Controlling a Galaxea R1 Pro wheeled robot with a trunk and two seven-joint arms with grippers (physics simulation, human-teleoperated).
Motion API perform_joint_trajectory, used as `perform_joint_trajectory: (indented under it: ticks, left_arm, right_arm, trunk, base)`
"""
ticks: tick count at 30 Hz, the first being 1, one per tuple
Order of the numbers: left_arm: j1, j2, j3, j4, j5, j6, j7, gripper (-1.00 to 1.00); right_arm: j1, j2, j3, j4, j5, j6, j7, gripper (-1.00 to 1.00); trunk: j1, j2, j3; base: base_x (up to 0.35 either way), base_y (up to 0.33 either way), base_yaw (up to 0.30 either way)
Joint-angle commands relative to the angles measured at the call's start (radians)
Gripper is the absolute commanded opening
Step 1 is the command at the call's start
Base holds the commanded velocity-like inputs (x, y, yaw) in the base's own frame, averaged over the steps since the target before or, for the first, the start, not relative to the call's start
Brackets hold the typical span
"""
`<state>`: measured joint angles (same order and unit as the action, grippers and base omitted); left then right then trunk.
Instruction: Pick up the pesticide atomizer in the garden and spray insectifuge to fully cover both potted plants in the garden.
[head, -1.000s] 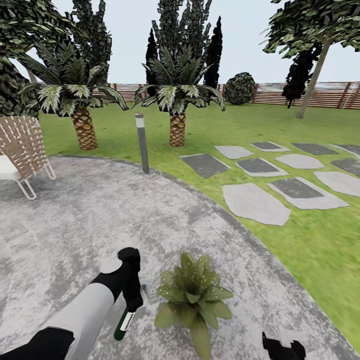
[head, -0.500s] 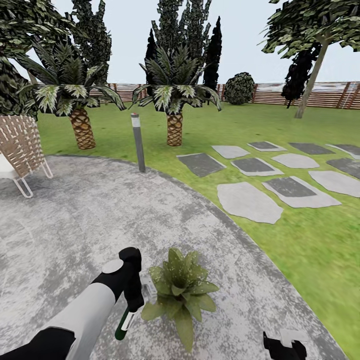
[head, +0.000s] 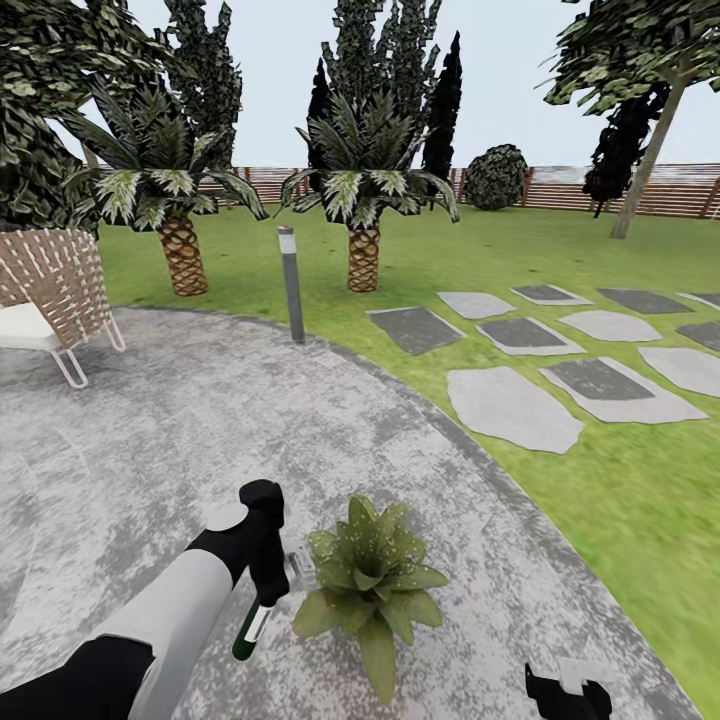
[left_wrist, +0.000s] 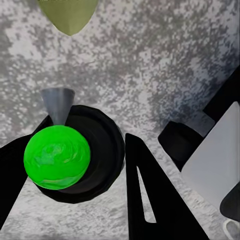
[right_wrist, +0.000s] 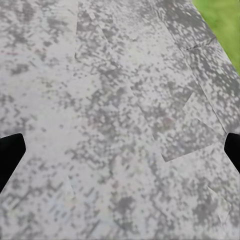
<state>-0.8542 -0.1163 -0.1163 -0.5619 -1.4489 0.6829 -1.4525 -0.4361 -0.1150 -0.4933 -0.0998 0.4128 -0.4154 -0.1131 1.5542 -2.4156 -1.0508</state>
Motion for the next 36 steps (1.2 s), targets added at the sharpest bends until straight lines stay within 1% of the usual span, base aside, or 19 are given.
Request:
perform_joint_trajectory:
  ticks: [1,5,14,21,31,36]
  left_arm:
    - [0.001,0.0,-0.001,0.0,-0.006,0.011,-0.008,-1.0]
    - [0.005,-0.001,-0.003,0.004,-0.007,0.011,-0.008,-1.0]
    - [0.006,0.0,-0.005,0.004,-0.007,0.011,-0.008,-1.0]
    - [0.005,0.0,-0.005,0.004,-0.007,0.011,-0.008,-1.0]
    - [0.014,0.016,-0.007,0.01,-0.007,0.011,-0.004,-1.0]
    - [0.018,0.015,-0.008,0.013,-0.007,0.011,0.002,-1.0]
  right_arm:
    - [-0.001,0.0,-0.005,0.002,0.011,-0.003,-0.005,1.0]
    - [-0.001,0.0,-0.006,0.002,0.011,-0.003,-0.005,1.0]
    - [-0.001,0.0,-0.005,0.002,0.011,-0.003,-0.005,1.0]
    - [-0.001,0.0,-0.005,0.002,0.011,-0.003,-0.005,1.0]
    - [-0.001,0.0,-0.006,0.002,0.011,-0.003,-0.005,1.0]
    - [-0.001,0.0,-0.007,0.002,0.011,-0.003,-0.005,1.0]
  trunk:
    - [0.0,0.0,-0.001]
    - [0.0,0.0,-0.001]
    - [0.0,0.0,-0.001]
    - [0.0,0.0,-0.001]
    - [0.0,0.0,-0.001]
    - [0.0,0.0,-0.001]
  base:
    - [0.0,0.0,0.008]
    - [0.02,-0.086,0.002]
    - [0.03,-0.257,0.028]
    - [-0.17,-0.187,0.258]
    - [-0.011,-0.007,0.277]
    - [0.0,0.0,0.093]
